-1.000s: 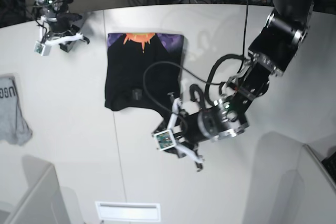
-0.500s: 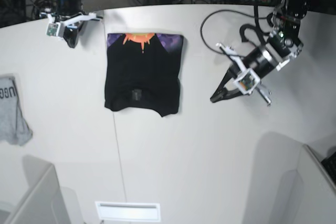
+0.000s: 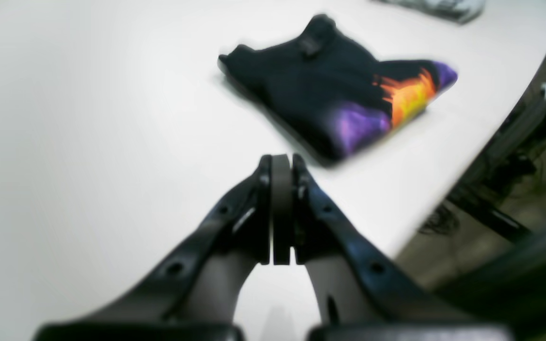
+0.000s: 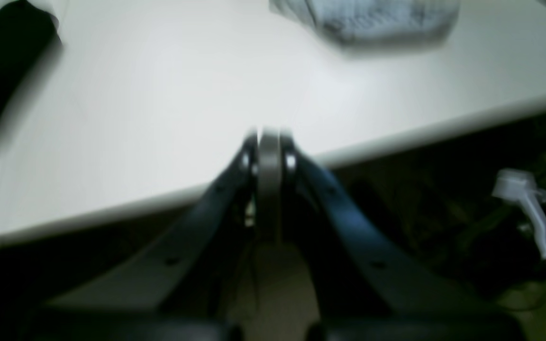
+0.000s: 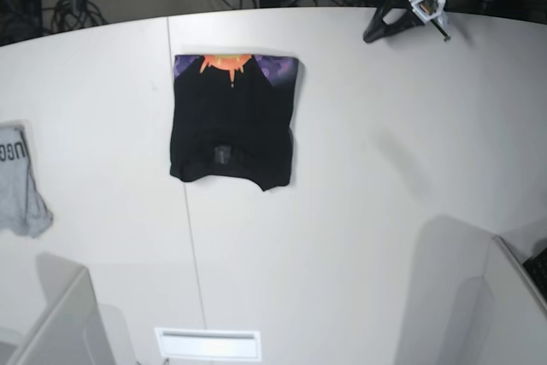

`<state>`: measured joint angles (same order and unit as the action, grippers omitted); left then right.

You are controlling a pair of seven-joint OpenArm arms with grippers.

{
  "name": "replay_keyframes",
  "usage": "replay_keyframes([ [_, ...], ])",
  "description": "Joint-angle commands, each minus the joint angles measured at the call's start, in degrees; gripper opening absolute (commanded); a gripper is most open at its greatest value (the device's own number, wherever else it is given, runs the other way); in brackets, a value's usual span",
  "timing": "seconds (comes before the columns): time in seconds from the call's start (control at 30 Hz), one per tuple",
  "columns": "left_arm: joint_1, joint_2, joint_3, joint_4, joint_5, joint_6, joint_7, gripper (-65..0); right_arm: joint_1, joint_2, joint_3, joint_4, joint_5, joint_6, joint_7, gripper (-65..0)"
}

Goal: Fold the T-shirt properly

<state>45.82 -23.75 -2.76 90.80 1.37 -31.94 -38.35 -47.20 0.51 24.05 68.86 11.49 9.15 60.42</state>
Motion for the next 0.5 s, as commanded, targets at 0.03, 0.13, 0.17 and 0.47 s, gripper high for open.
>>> replay_keyframes([
  [0.03, 2.84, 2.17, 0.26, -5.31, 3.43, -0.63, -4.42, -65.0, -0.67, 1.38, -0.89, -8.77, 0.34, -0.31, 6.96, -65.0],
  [0.13, 3.28, 4.80, 0.26, -16.30, 6.85, -0.63, -10.66, -65.0, 0.12, 5.07, -7.39, -24.42, 0.34, -0.49, 17.33, -65.0],
  [0.17, 3.10, 5.59, 0.26, -20.34, 7.82, -0.63, -12.51, -65.0, 1.35, 6.04, -10.47, -30.05, 0.34, -0.58, 19.58, -65.0],
  [0.47, -9.30, 9.81, 4.92, -56.12, 7.73, -0.63, -13.92, -65.0, 16.21, 7.44, -29.55, -64.86, 0.51, -0.58, 18.74, -65.0],
])
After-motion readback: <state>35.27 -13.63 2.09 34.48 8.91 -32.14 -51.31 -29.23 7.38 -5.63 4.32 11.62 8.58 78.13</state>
